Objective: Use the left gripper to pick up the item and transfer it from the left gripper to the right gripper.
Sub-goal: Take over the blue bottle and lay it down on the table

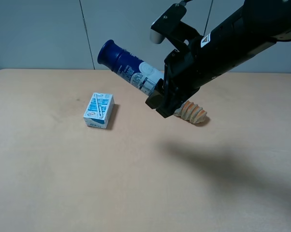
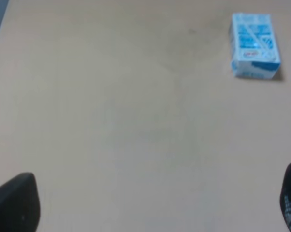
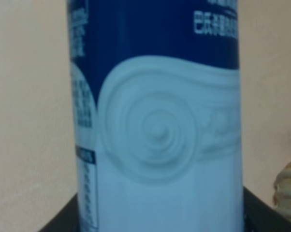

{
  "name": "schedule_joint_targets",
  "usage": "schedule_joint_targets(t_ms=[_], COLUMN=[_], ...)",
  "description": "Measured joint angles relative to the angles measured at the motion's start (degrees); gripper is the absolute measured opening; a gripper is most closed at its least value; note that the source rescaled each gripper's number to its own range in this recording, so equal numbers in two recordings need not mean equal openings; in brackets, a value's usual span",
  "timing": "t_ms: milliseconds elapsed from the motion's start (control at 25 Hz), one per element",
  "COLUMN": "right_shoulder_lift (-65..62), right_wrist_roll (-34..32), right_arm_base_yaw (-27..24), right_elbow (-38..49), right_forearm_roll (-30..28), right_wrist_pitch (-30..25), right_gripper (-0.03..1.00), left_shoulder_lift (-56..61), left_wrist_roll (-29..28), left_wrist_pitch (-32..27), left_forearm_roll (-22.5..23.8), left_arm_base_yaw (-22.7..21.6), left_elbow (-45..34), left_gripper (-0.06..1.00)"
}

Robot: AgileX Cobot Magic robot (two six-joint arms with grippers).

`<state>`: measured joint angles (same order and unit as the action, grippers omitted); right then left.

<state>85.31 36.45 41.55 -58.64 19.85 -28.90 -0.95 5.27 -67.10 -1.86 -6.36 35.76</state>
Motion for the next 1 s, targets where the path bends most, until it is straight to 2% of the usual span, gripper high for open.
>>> schedule_joint_targets(t_ms=[240,440,680,800,1000], right_shoulder_lift=[0.0,0.0,0.0,0.0,0.0], right_wrist_roll=[-0.11,-0.67,-1.3,-1.48,-1.59], right_arm_base_yaw=[0.0,0.0,0.0,0.0,0.0], right_elbow=[0.0,0.0,0.0,0.0,0.0], right_forearm_roll=[0.43,0.61,0.61,0.67,1.08], right_wrist_pitch=[0.0,0.0,0.0,0.0,0.0], right_gripper=[0.0,0.0,0.0,0.0,0.0], left_shoulder_lift=[1.21,1.21,1.21,1.21,1.21], left_wrist_roll=[-3.82,-4.01,-4.01,-4.01,-4.01], left_wrist_pitch=[-0.12,-0.07,2.89,5.22,5.73], left_forearm_roll=[2.32,2.4,2.4,2.4,2.4], left_arm_base_yaw=[0.0,0.44,4.16,4.36,4.4], left_elbow=[-4.79,-4.89,-5.82,-7.22,-7.37], left_gripper=[0.99,0.99,0.98,0.97,0.96])
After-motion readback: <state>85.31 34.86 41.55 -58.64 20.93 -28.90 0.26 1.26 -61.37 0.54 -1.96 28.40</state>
